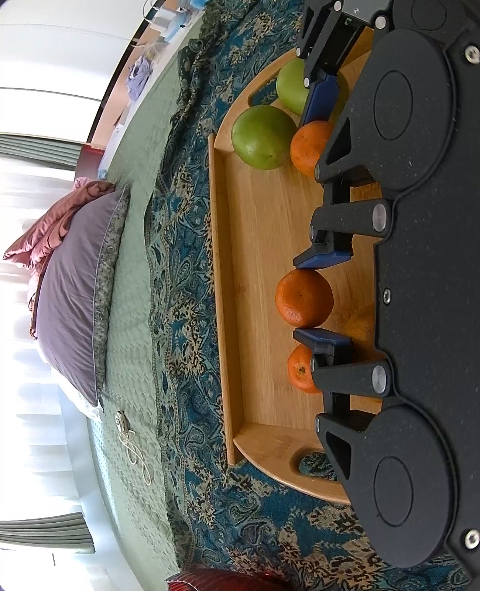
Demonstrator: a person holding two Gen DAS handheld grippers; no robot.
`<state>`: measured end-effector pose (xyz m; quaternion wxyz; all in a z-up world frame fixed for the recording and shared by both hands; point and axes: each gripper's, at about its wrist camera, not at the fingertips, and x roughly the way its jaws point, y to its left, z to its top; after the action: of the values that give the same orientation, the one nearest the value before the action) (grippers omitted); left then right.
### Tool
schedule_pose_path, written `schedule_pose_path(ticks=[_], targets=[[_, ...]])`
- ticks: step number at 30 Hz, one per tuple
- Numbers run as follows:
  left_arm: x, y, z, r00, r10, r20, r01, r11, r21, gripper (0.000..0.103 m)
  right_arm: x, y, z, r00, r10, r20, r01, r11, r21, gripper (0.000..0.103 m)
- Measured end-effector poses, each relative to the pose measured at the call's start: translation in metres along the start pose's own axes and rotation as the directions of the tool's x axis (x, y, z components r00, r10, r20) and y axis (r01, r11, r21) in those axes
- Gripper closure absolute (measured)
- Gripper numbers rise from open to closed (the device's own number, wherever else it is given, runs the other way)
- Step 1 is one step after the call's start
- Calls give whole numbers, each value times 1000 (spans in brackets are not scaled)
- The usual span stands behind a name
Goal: Organize fruits
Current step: 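Carry both held oranges over the wooden tray and lower them onto it, then open both grippers to release the oranges on the tray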
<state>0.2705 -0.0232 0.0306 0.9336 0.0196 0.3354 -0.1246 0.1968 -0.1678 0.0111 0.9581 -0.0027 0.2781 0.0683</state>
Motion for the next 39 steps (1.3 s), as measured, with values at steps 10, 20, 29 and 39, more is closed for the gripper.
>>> schedule_pose_path(ticks=[10, 20, 29, 39], targets=[[8, -1, 1, 1000, 3, -2, -3, 1000, 14, 70, 6, 3, -3, 1000, 10, -8, -10, 1000, -7, 59], [8, 2, 0, 1000, -27, 11, 27, 1000, 2, 71, 10, 6, -5, 999, 29, -18, -29, 1000, -2, 59], [8, 2, 0, 999, -28, 18, 28, 1000, 1, 69, 13, 8, -9, 999, 34, -29, -34, 999, 7, 58], [-8, 0, -2, 999, -25, 33, 24, 999, 23, 53, -2, -3, -7, 996, 86, 4, -86, 995, 59, 38]])
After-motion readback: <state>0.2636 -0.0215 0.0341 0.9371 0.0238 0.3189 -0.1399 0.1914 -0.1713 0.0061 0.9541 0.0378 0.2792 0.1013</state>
